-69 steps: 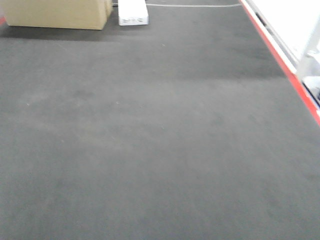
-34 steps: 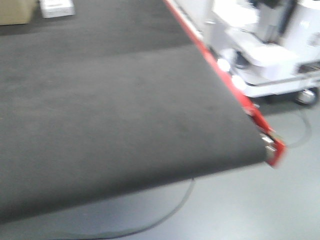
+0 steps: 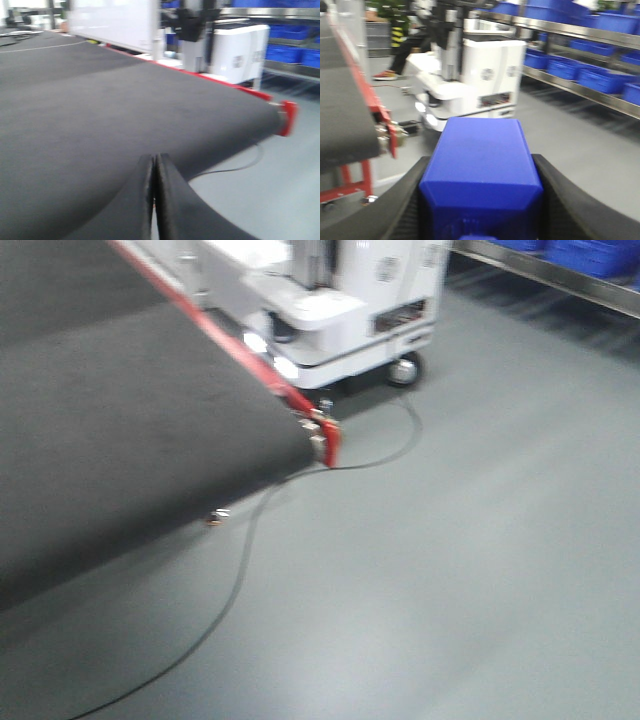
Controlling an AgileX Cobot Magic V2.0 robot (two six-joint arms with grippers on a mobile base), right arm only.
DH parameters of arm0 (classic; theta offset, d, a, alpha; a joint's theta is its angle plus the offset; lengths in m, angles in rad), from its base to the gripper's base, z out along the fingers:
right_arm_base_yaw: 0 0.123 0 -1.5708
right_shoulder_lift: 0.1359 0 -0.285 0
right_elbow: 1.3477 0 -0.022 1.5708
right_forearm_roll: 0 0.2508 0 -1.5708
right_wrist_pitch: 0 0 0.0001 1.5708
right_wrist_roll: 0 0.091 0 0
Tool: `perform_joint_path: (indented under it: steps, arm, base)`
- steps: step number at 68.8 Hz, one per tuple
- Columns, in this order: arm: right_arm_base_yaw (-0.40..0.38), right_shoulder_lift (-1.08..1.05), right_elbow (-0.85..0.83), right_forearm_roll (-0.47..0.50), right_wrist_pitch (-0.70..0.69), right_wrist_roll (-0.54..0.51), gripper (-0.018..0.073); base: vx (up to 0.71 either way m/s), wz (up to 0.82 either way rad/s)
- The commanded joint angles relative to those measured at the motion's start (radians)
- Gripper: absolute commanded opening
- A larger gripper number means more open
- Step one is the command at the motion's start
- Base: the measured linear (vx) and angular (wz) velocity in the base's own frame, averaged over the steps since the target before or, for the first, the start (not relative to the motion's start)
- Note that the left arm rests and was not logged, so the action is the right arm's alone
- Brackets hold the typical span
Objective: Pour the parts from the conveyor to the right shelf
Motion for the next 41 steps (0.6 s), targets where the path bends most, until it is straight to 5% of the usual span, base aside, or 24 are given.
perform_joint_path:
  steps: [1,41]
  arm:
    - [-0.003,0.009,-0.028,-0.002,-0.087,-0.007,-0.0006]
    - [-0.003,0.009,-0.028,-0.002,-0.087,-0.007,-0.0006]
  base:
    - [-0.29,-0.66]
    - [-0.26,-0.69]
